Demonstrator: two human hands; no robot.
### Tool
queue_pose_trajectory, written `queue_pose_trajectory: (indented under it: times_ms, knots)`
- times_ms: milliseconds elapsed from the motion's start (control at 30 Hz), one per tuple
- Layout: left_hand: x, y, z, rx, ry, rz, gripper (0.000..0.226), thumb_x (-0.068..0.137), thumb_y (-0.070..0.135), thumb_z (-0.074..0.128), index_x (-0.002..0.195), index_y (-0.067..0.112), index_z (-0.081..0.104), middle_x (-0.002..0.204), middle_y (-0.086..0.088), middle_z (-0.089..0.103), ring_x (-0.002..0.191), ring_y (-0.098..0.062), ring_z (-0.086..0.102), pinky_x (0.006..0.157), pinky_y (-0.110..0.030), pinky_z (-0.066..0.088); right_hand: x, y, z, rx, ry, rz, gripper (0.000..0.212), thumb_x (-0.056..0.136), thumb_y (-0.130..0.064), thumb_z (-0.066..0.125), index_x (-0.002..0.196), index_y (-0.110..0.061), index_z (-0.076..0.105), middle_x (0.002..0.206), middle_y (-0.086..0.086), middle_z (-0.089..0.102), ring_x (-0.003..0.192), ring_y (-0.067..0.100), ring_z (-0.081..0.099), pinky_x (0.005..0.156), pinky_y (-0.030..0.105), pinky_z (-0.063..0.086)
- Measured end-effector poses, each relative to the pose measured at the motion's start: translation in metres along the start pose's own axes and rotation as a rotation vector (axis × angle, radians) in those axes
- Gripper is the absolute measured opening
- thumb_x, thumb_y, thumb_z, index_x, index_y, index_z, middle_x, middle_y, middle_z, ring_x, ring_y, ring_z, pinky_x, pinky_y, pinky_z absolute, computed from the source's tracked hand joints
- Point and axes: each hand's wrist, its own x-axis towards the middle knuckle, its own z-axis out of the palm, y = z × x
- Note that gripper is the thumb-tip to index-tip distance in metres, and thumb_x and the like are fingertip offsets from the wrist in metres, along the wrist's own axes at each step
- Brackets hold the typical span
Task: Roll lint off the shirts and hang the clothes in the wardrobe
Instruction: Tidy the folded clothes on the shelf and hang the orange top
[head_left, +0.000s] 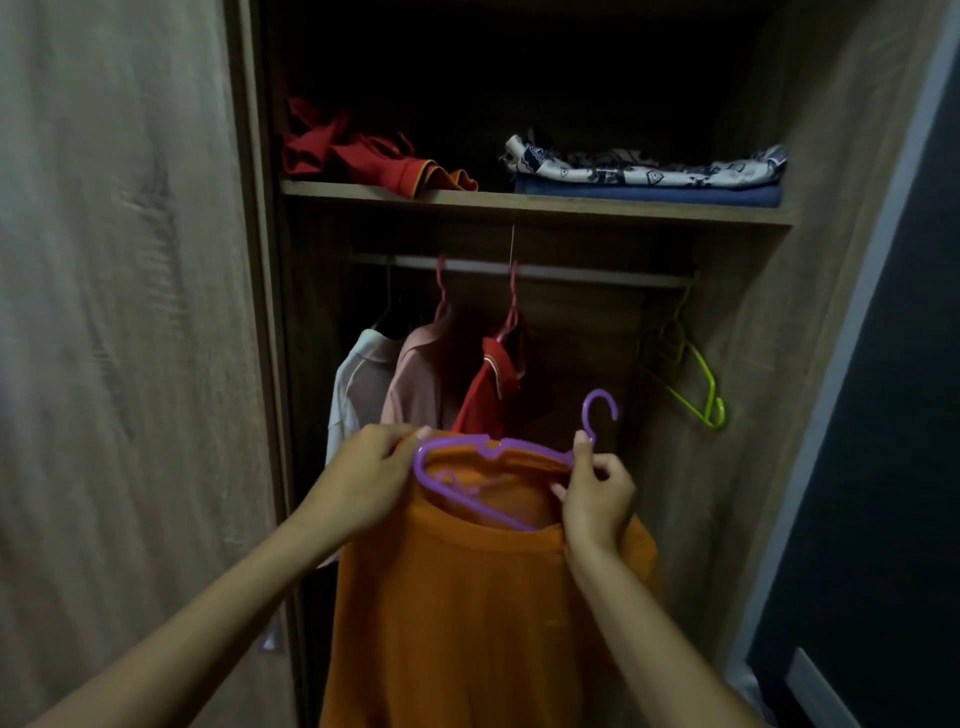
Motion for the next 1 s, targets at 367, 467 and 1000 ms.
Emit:
queue_pose_trajectory:
  times_ms: [367, 467, 1000]
  knots:
    - [0.009, 0.009, -0.003, 0.506, 0.279, 0.300, 0.042, 0.097, 0.047, 0.024, 0.101, 0.025, 0.060, 0.092, 0.007, 0.059, 0.082, -0.011, 0.054, 0.066, -0.026, 0.040, -0.034, -0.026, -0.012, -0.271, -0.112, -0.420, 0.032, 0.088, -0.031, 0.066, 0.066, -0.009, 0.062, 0.085, 0.003, 0.059, 0.063, 0.004, 0.059, 0.061, 0.003, 0.040]
    - [0.015, 0.020, 0.009, 0.529, 0.279, 0.318, 0.040, 0.098, 0.046, 0.026, 0.092, 0.023, 0.058, 0.085, 0.000, 0.061, 0.081, -0.022, 0.060, 0.062, -0.033, 0.042, -0.052, -0.028, -0.001, -0.228, -0.338, -0.444, 0.027, 0.086, -0.025, 0.070, 0.068, -0.007, 0.061, 0.088, 0.004, 0.056, 0.055, 0.007, 0.064, 0.051, 0.009, 0.045]
    - [0.008, -0.020, -0.024, 0.597, -0.196, 0.191, 0.055, 0.083, 0.060, 0.049, 0.127, 0.027, 0.055, 0.121, 0.011, 0.056, 0.110, -0.006, 0.053, 0.091, -0.021, 0.044, -0.031, -0.041, -0.013, -0.181, -0.332, -0.431, 0.020, 0.086, -0.025, 0.070, 0.077, -0.008, 0.067, 0.094, -0.006, 0.054, 0.057, 0.009, 0.068, 0.042, 0.019, 0.049]
